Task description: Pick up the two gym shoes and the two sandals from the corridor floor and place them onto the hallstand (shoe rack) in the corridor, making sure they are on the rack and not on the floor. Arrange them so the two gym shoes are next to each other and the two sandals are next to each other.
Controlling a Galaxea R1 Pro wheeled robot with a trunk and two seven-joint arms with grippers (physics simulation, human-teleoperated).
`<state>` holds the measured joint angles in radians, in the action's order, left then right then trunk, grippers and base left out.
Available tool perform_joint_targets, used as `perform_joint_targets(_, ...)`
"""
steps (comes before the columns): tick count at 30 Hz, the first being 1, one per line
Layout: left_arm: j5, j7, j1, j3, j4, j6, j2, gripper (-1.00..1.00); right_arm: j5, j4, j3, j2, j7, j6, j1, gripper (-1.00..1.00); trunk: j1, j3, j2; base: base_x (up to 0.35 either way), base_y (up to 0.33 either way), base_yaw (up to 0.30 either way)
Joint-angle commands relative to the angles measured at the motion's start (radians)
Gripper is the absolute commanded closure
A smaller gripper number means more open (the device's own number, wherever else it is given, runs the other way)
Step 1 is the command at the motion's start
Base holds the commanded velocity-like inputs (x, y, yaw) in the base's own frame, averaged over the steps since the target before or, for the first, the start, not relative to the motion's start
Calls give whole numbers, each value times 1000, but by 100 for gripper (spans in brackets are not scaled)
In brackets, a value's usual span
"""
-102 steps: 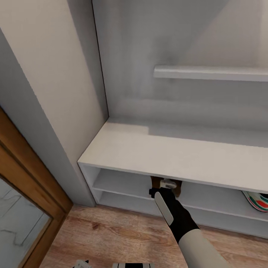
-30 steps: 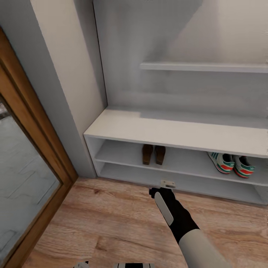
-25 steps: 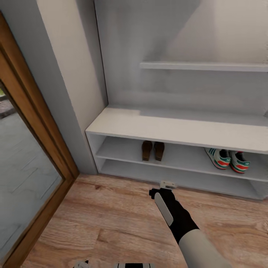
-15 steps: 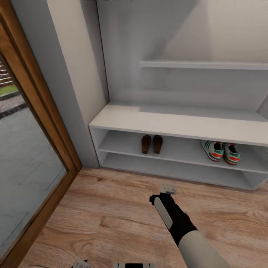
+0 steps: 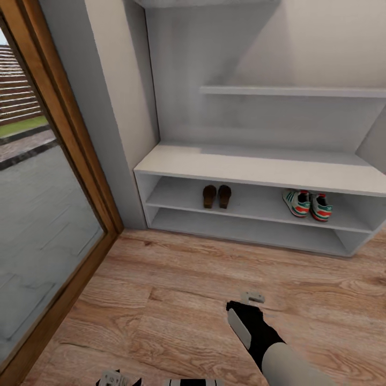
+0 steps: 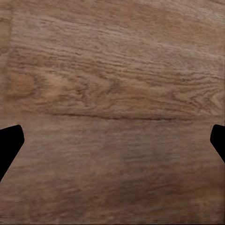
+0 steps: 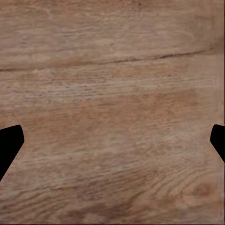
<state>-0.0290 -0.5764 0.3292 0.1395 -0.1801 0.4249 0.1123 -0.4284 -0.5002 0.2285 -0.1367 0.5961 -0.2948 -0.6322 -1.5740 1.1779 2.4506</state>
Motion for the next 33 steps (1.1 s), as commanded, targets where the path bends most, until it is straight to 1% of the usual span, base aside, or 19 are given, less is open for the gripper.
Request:
perform_joint_targets(1, 4, 59, -1, 13, 8, 6, 6, -100, 60, 200, 9, 48, -107, 163, 1, -100, 1, 1, 0, -43, 0, 0)
perform_joint_targets(2, 4, 83, -1, 14, 9, 8, 12, -100, 108, 298, 9, 73, -200, 236, 1, -100, 1, 1, 0, -18, 0, 0)
perform_joint_targets(3, 5, 87, -1, 14, 10, 8, 13, -100, 118, 319, 9, 79, -219, 251, 1, -100, 1, 1, 0, -14, 0, 0)
perform_joint_targets(6, 5, 100, -1, 14, 10, 9, 16, -100, 141, 377, 9, 97, -265, 297, 2, -100, 1, 1, 0, -9, 0, 0)
perform_joint_targets(7, 5, 110, -1, 14, 11, 9, 18, -100, 151, 408, 9, 111, -285, 329, 2, -100, 1, 1, 0, -5, 0, 0)
perform_joint_targets(8, 5, 116, -1, 14, 11, 9, 18, -100, 155, 421, 9, 118, -292, 345, 2, -100, 1, 1, 0, -4, 0, 0)
perform_joint_targets(9, 5, 143, -2, 13, 12, 11, 19, -100, 164, 450, 9, 146, -310, 401, 3, -100, 1, 1, 0, -2, 0, 0)
perform_joint_targets(12, 5, 163, -5, 13, 12, 12, 19, -100, 167, 461, 9, 165, -317, 431, 8, -100, 1, 1, 0, 0, 0, 0)
perform_joint_targets(13, 7, 183, -17, 14, 10, 15, 19, -100, 169, 469, 9, 204, -334, 484, 54, -100, 1, 1, 0, 0, 0, 0)
perform_joint_targets(15, 8, 186, -21, 19, 10, 15, 18, -100, 169, 469, 9, 215, -353, 517, 78, -100, 1, 1, 0, 0, 0, 0)
perform_joint_targets(20, 8, 187, -23, 35, 10, 15, 18, -100, 170, 472, 9, 225, -393, 575, 100, -100, 1, 1, 0, 0, 0, 0)
perform_joint_targets(21, 8, 188, -24, 48, 10, 15, 19, -100, 170, 472, 9, 228, -415, 607, 112, -100, 1, 1, 0, 0, 0, 0)
perform_joint_targets(24, 8, 188, -26, 59, 10, 15, 19, -100, 169, 471, 9, 228, -423, 618, 117, -100, 1, 1, 0, 0, 0, 0)
perform_joint_targets(25, 8, 188, -28, 71, 8, 15, 19, -100, 168, 470, 9, 227, -426, 624, 119, -100, 1, 1, 0, 0, 0, 0)
perform_joint_targets(26, 8, 188, -29, 75, 7, 15, 19, -100, 168, 470, 9, 227, -427, 626, 119, -100, 1, 1, 0, 0, 0, 0)
perform_joint_targets(33, 7, 188, -31, 94, 3, 15, 20, -100, 167, 470, 9, 226, -429, 633, 121, -100, 1, 1, 0, 0, 0, 0)
